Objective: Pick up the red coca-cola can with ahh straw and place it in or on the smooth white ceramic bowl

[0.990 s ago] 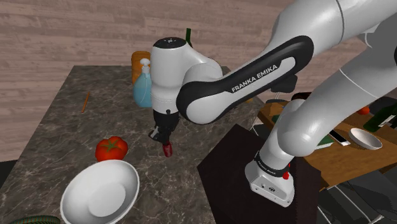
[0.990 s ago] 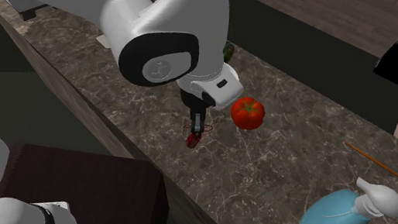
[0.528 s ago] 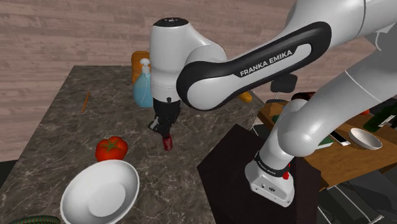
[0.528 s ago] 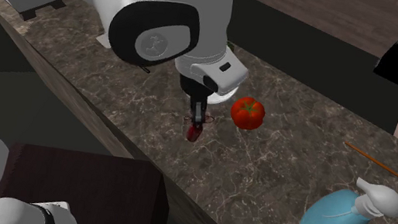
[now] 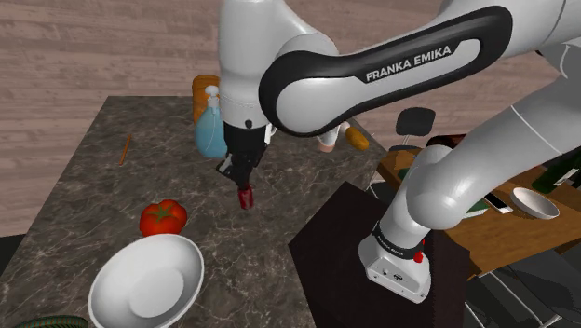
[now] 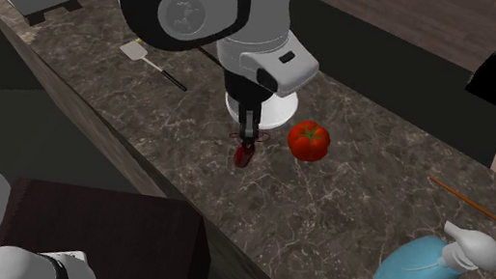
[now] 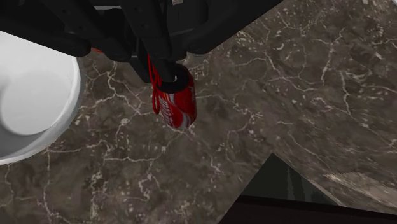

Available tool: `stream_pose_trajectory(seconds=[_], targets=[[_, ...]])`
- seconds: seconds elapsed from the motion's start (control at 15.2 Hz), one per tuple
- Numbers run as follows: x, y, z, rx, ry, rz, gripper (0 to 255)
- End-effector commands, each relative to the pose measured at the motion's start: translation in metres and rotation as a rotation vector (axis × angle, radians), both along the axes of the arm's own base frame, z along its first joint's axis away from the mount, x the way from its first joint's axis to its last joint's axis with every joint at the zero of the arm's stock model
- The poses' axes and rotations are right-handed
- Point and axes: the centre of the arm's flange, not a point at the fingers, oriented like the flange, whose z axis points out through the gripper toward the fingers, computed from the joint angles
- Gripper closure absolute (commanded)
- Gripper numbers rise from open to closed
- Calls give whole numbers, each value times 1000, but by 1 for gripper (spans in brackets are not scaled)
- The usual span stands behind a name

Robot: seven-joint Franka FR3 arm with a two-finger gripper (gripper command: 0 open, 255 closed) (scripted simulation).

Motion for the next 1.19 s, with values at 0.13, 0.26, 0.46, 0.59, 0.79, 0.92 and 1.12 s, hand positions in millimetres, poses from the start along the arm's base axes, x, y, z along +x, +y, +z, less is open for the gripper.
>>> stream_pose_trajectory(seconds=[0.13, 0.26, 0.46, 0.59, 0.79, 0.92, 1.12], targets=[[-1, 2, 21, 0, 0, 0, 255], [-1, 2, 31, 0, 0, 0, 255], [3, 41, 36, 0, 0, 0, 255], [5, 67, 39, 0, 0, 0, 255], [9, 106, 45, 0, 0, 0, 255], [11, 132, 48, 0, 0, 0, 255], [15, 171, 53, 0, 0, 0, 255]])
